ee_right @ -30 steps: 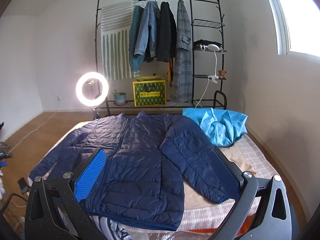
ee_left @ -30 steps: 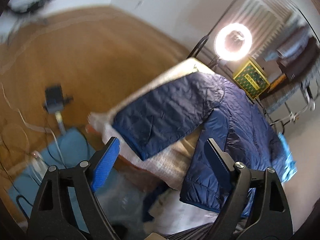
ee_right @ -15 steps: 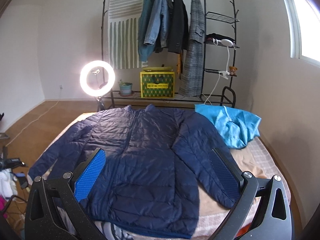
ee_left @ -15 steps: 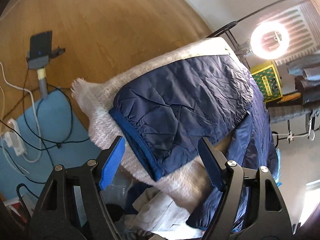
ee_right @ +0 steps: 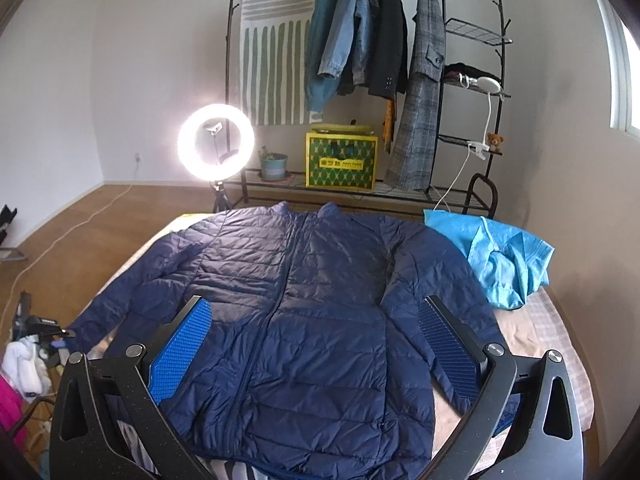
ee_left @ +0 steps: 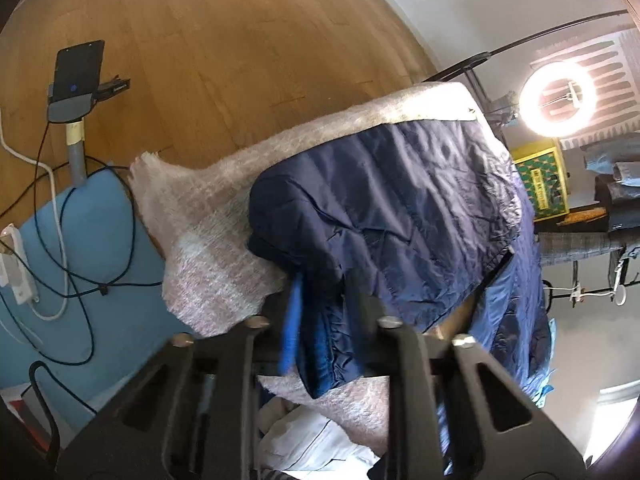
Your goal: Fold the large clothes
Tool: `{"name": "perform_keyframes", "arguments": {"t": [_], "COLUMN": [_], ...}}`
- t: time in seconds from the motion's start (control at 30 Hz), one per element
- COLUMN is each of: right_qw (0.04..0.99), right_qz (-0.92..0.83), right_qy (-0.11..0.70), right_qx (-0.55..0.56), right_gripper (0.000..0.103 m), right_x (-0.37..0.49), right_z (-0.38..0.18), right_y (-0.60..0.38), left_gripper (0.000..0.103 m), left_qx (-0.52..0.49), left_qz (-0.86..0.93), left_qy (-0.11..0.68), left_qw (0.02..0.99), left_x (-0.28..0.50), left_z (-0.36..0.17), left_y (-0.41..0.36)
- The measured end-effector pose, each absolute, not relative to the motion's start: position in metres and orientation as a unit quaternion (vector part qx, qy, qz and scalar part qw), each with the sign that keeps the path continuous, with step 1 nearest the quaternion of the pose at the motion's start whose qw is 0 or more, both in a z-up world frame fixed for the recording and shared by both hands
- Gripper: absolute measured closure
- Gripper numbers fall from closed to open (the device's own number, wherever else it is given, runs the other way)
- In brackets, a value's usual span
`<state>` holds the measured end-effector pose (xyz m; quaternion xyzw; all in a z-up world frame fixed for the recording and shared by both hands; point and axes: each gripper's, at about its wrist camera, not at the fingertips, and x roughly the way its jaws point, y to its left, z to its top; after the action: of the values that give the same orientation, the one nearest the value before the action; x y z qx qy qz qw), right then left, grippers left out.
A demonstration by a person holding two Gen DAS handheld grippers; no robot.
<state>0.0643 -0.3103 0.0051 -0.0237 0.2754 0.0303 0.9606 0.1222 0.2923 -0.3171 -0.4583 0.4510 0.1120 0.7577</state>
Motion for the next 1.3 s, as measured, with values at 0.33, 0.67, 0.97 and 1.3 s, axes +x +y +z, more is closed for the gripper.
{"name": "perform_keyframes", "arguments": {"t": [0.33,0.67,0.97,1.3], "right_qw": [0.950,0.940,0.922,0.887], "right_qz": [0.088,0.122,0.128,0.138], "right_qy": [0.298,0.318,0.364,0.426], "right_qx": [-0.037,-0.015,0.032,0.113], "right_gripper": [0.001,0.001,0.008,0.021], "right_x": [0.085,0.118,0.148,0.188], "right_z": [-0.012,-0.031,-0.055,-0.086], "right_y": [-0.291,-0.280,-0.300,-0.322], "left_gripper": [0.099,0.099,0.099,0.075], "left_qx": [-0.386,-0.289,-0.232,-0.210], "left_qz": [0.043,-0.111,-0.203,-0.243], "left_qy": [0.391,0.370,0.420,0.491], "left_qw": [0.834,0.876,0.853,0.810], "left_x": [0.143,0.214,0.282,0.297], "left_z": [-0.236,-0.150,-0.161,-0.210], "left_y": [0.254,0.134,-0.005,-0.050]}}
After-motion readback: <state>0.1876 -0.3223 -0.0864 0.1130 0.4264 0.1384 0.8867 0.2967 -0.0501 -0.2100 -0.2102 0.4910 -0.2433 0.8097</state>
